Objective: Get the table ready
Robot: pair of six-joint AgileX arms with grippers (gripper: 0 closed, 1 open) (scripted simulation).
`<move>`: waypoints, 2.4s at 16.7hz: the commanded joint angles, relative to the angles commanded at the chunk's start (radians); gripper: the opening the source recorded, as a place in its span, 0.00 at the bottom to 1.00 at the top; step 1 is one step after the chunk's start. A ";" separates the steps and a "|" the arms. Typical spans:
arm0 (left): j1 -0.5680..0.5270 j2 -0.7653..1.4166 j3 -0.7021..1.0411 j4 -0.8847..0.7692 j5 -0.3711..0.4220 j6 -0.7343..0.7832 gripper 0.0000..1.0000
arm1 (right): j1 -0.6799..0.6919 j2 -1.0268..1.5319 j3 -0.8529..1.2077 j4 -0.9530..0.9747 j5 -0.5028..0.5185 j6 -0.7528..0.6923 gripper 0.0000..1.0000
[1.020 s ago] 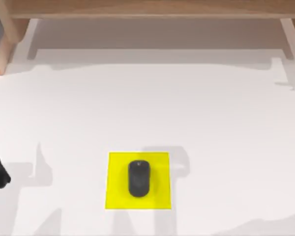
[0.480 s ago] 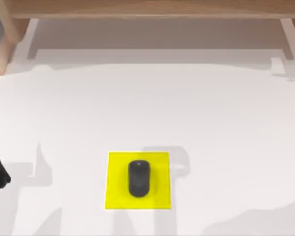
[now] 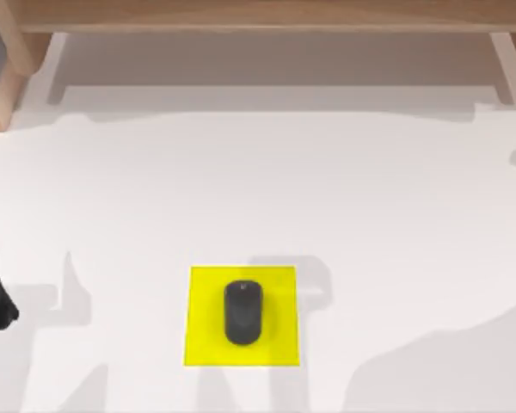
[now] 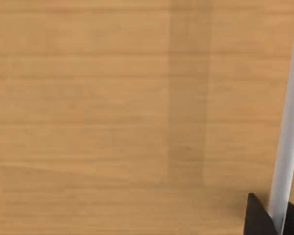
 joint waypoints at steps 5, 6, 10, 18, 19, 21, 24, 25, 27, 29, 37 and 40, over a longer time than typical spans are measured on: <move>0.000 0.000 0.000 0.000 0.000 0.000 1.00 | 0.002 0.002 0.005 -0.004 0.002 0.000 0.08; 0.000 0.000 0.000 0.000 0.000 0.000 1.00 | 0.002 0.002 0.005 -0.004 0.002 0.000 0.15; 0.000 0.000 0.000 0.000 0.000 0.000 1.00 | 0.002 0.002 0.005 -0.004 0.002 0.000 0.45; 0.000 0.000 0.000 0.000 0.000 0.000 1.00 | 0.002 0.002 0.005 -0.004 0.002 0.000 1.00; 0.000 0.000 0.000 0.000 0.000 0.000 1.00 | 0.002 0.002 0.005 -0.004 0.002 0.000 1.00; 0.000 0.000 0.000 0.000 0.000 0.000 1.00 | 0.002 0.002 0.005 -0.004 0.002 0.000 1.00; 0.000 0.000 0.000 0.000 0.000 0.000 1.00 | 0.002 0.002 0.005 -0.004 0.002 0.000 1.00; 0.000 0.000 0.000 0.000 0.000 0.000 1.00 | 0.002 0.002 0.005 -0.004 0.002 0.000 1.00; 0.000 0.000 0.000 0.000 0.000 0.000 1.00 | -0.005 0.014 -0.027 -0.015 0.002 0.004 1.00; 0.000 0.000 0.000 0.000 0.000 0.000 1.00 | 0.001 -0.017 -0.041 -0.035 0.015 0.033 1.00; 0.000 0.000 0.000 0.000 0.000 0.000 1.00 | 0.119 -0.557 -0.287 -0.335 0.148 0.453 1.00; 0.000 0.000 0.000 0.000 0.000 0.000 1.00 | 0.187 -0.905 -0.439 -0.491 0.202 0.672 1.00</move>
